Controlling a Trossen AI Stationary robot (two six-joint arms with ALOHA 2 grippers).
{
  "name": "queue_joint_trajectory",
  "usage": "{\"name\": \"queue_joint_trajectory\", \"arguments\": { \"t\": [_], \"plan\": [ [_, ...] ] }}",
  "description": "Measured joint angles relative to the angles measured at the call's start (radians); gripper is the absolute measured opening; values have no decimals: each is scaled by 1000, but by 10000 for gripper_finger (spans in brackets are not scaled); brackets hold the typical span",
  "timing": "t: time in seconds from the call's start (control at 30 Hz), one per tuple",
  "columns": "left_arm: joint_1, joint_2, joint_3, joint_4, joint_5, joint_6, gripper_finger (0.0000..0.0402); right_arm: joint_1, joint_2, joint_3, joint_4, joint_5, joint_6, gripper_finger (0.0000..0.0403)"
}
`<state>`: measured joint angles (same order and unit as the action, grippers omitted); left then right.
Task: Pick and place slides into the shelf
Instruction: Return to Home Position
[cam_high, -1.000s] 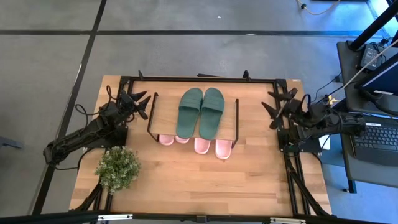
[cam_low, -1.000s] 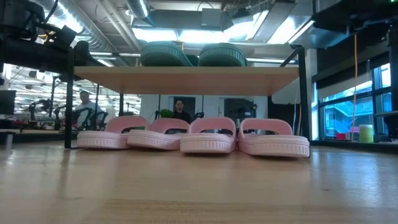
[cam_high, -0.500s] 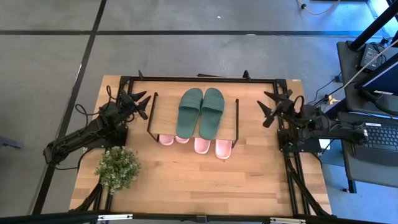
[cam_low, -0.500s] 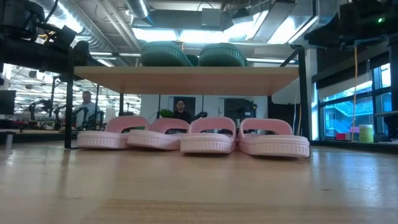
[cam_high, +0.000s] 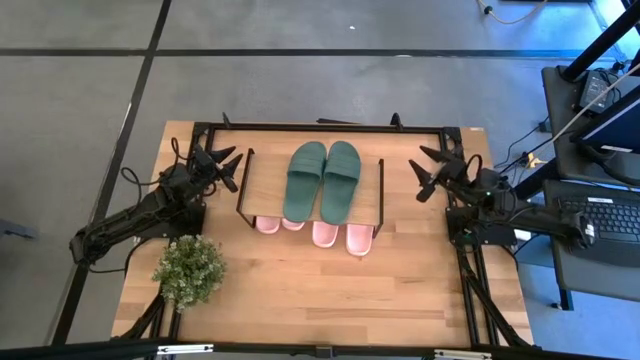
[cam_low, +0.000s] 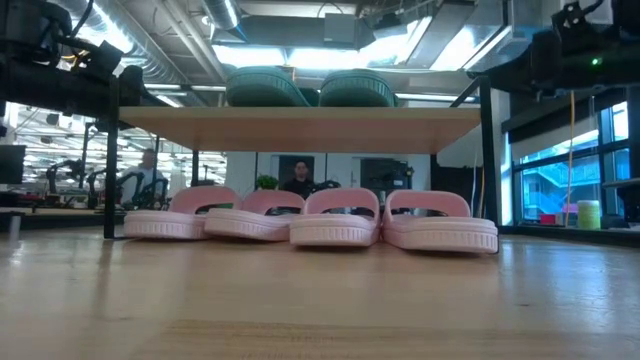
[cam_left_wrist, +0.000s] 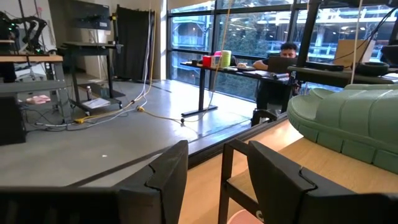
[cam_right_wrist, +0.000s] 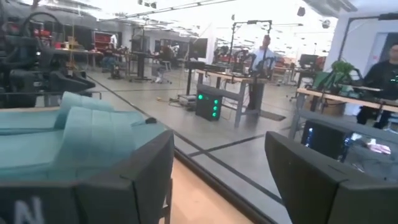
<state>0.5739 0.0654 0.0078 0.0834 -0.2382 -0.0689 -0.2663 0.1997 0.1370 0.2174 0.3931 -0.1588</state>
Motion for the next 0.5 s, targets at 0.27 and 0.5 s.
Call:
{"name": "queue_joint_trajectory", "arguments": {
  "t": [0.27,0.5],
  "plan": [
    [0,0,0,0,0,0,159,-77,0,-32,19,-66,32,253],
    [0,0,0,0,0,0,159,-100,0,-32,11,-101,50,253]
  ]
}}
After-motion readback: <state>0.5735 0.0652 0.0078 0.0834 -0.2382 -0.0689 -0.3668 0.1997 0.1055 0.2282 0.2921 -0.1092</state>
